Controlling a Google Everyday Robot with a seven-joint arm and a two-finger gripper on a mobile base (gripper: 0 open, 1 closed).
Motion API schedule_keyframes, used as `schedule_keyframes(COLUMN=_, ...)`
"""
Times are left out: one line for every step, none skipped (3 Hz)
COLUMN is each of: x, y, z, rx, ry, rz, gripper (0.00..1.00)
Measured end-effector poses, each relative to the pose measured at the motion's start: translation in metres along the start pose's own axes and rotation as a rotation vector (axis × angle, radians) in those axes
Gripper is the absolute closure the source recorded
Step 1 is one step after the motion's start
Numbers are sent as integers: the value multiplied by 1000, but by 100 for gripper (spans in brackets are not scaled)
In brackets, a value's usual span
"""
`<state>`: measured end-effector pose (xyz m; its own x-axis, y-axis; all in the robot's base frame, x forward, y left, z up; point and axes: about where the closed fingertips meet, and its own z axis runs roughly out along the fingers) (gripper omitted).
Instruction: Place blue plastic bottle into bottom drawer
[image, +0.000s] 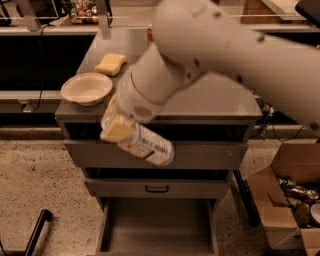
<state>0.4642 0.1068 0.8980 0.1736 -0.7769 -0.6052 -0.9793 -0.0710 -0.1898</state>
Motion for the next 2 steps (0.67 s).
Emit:
schedule_keyframes(x=15, y=44, z=48, rx=-35, ry=-154, rz=26, gripper=100)
schedule_keyframes(x=25, y=74, z=87, rx=-23, ry=-331, rz=101, gripper=100)
